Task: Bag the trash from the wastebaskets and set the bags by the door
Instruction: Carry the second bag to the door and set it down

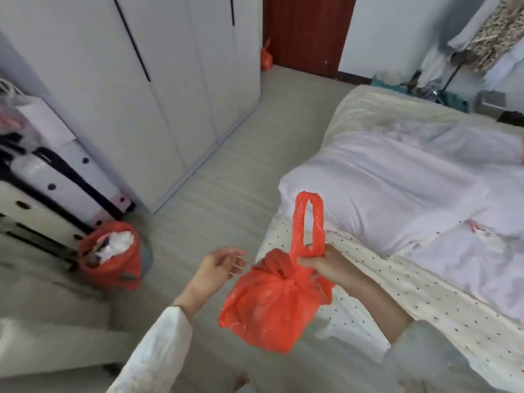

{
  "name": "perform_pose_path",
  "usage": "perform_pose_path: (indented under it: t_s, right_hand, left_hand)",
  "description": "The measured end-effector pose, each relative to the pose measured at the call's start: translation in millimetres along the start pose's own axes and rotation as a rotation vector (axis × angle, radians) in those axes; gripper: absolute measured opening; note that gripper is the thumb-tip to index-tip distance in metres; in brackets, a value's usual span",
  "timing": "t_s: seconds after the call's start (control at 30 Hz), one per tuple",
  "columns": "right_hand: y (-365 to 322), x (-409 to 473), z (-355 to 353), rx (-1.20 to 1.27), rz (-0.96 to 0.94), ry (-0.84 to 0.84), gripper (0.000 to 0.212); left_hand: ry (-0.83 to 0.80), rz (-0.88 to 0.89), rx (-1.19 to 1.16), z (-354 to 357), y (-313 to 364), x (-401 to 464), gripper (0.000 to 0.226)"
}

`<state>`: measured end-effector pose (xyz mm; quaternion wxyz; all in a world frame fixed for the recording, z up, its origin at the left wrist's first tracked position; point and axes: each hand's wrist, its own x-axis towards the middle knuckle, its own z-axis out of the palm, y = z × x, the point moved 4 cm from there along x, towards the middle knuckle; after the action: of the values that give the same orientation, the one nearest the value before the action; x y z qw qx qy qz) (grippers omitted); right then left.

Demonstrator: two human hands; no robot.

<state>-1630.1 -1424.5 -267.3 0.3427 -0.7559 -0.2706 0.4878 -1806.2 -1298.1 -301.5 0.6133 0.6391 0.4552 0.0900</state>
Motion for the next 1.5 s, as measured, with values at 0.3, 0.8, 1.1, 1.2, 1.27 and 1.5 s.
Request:
perform_pose_path:
  t_s: [0.3,0.8,1.1,1.2,1.27,1.5]
  right_hand:
    - [-127.6,168.6,80.7,-0.004,-0.13,-0.115,0.017]
    - [-318.6,467.4,-20.5,0.0,-0.149,0.015,0.017]
    - [-416.7,671.1,-129.9,0.167,-0.127,0.226,0.021]
    - [-447.4,736.2,-170.3,0.16,-0.085,0.281,0.012]
    - [-465.8,775.1,-200.8,0.155,-0.069,0.31,0.005]
    - [-510.6,898.0,-331.8,0.243,-0.026,0.42,0.011]
  left_hand:
    - [0.168,0.025,-0.044,-146.2,18.3,100.7,0.022]
    - [0.138,0.086,-0.038,-254.1,177.3,414.8,0.025]
    - [0.036,0.091,-0.005,-284.5,268.3,655.2,0.026]
    - [-0.011,0.093,0.017,-293.6,314.0,747.2,0.027]
    - [-0.033,0.116,0.033,-292.3,353.7,805.5,0.025]
    - [-0.165,0.174,0.106,-238.3,464.4,985.1,0.028]
